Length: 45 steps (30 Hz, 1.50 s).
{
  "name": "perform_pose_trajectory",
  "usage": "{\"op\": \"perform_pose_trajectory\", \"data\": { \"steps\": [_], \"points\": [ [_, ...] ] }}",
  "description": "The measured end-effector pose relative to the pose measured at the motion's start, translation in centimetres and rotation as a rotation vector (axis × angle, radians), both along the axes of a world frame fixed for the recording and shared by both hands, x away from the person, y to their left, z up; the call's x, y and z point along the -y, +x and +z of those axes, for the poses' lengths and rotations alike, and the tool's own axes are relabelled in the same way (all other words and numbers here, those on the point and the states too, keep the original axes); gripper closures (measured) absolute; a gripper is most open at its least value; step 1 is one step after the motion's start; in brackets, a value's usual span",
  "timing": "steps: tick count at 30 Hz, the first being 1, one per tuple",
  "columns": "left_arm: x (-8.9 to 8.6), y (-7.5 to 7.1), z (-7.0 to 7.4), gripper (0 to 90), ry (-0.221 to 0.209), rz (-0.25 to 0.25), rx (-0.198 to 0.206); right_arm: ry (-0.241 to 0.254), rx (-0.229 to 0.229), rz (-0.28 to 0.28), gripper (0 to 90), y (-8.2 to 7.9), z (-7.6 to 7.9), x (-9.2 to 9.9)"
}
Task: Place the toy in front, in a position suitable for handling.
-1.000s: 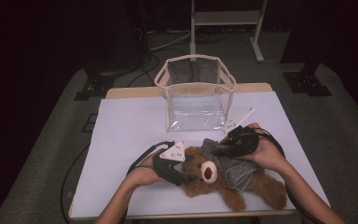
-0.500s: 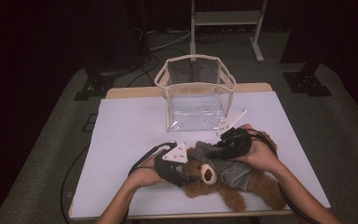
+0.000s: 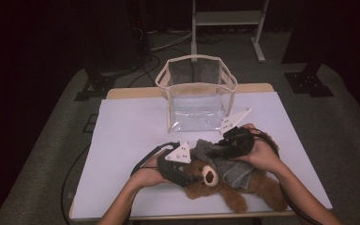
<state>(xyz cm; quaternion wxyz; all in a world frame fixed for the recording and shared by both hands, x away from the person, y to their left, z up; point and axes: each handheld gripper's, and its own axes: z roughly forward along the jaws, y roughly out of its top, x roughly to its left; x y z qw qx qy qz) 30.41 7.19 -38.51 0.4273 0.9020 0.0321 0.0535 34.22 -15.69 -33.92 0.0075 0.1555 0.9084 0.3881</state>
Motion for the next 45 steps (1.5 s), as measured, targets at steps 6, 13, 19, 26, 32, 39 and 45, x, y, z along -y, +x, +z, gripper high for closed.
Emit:
{"op": "perform_pose_trajectory", "data": {
  "steps": [6,13,19,26,32,39,45],
  "points": [
    [-0.2,-0.2,-0.2,36.8,0.014,-0.015,-0.007,-0.041,-0.008,0.018,74.4,0.3,-0.7,-0.9],
    [0.0,-0.5,-0.3,36.7,0.018,-0.031,-0.005,-0.053,-0.027,-0.09,74.4,0.4,-0.6,4.1],
    [0.4,-0.4,-0.2,36.5,0.041,-0.038,-0.004,-0.037,0.004,-0.076,74.4,0.5,-0.1,3.2],
    [0.1,-0.4,-0.3,36.6,0.032,-0.039,-0.01,-0.092,-0.016,-0.028,74.4,0.5,-0.8,1.6],
    [0.0,-0.3,-0.4,36.5,0.021,-0.035,-0.02,-0.045,-0.01,-0.136,74.2,0.1,0.6,6.9],
    [0.1,-0.1,-0.2,36.3,0.034,-0.037,-0.023,-0.012,0.054,-0.194,74.2,-1.2,3.0,10.7],
    [0.1,0.0,-0.1,36.1,0.034,-0.039,-0.029,-0.007,0.099,-0.265,74.2,-2.2,4.8,14.1]
  ]
}}
